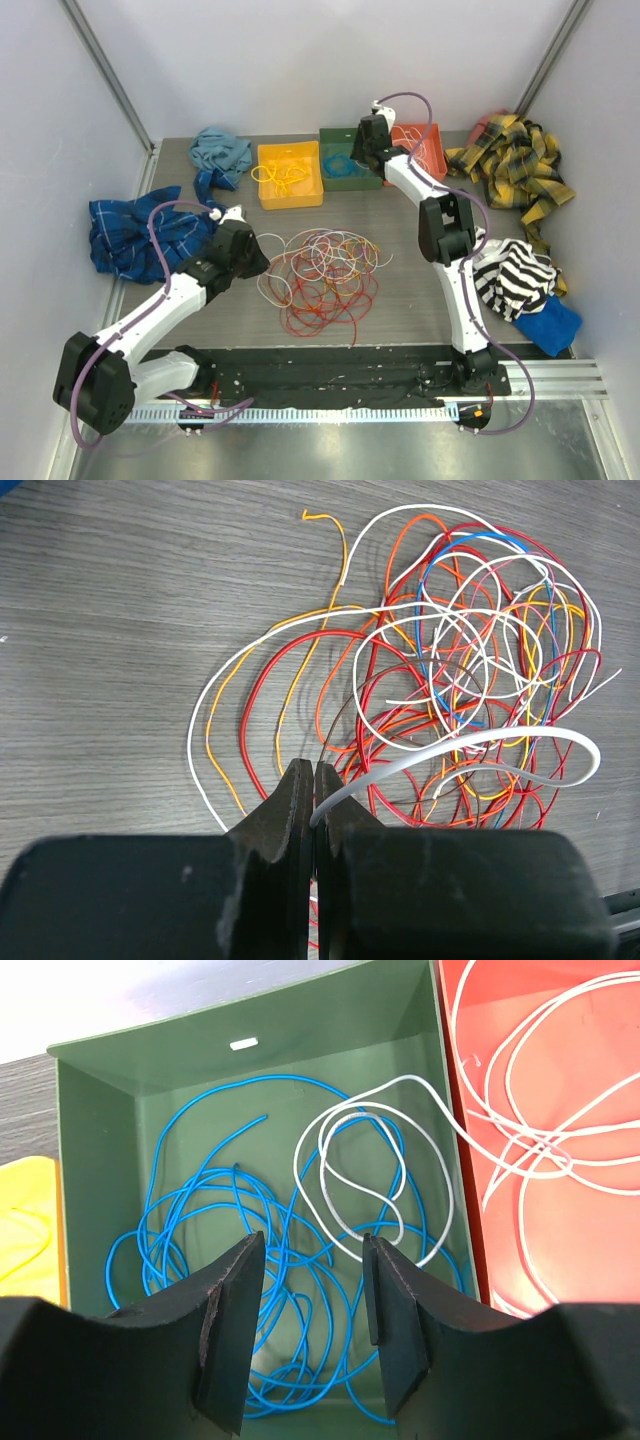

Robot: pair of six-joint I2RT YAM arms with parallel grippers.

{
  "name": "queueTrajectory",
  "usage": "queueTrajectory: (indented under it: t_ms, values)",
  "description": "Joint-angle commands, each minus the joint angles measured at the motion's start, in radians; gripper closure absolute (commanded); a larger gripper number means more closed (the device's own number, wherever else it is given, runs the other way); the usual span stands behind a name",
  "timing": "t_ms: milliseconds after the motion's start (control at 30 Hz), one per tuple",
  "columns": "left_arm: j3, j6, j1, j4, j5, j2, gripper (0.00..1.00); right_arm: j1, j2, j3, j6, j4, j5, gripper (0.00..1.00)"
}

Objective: Untangle the cables

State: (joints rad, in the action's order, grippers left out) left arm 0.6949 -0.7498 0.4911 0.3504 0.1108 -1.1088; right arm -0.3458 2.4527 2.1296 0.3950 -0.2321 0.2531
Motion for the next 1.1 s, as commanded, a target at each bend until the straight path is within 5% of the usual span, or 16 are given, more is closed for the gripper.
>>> queueTrajectory:
  t_ms: [0, 300, 500, 567, 667, 1067]
  values:
    - [0.003, 0.015, 0.006, -0.036, -0.008, -0.005, 1.0, -0.002, 0.035, 0.058, -0.024, 0.037, 0.028, 0.49]
    - [0.005, 0.02, 0.006, -0.036, -0.002, -0.028, 1.0, 0.002, 0.117, 0.128, -0.021, 0.034, 0.026, 0.52]
    - [0.009, 0.02, 0.004, -0.036, -0.005, -0.042, 1.0, 0.008, 0.126, 0.145, -0.01, 0.045, 0.052, 0.7]
    - [0.009, 0.021, 0.006, -0.034, -0.003, -0.04, 1.0, 0.007, 0.117, 0.141, -0.004, 0.05, 0.06, 0.82]
    - [0.009, 0.02, 0.006, -0.036, -0.006, -0.037, 1.0, 0.005, 0.077, 0.08, 0.013, 0.092, 0.063, 0.95]
    - [0.002, 0.006, 0.015, -0.037, -0.013, -0.002, 1.0, -0.033, -0.26, -0.183, 0.025, 0.197, 0.087, 0.99]
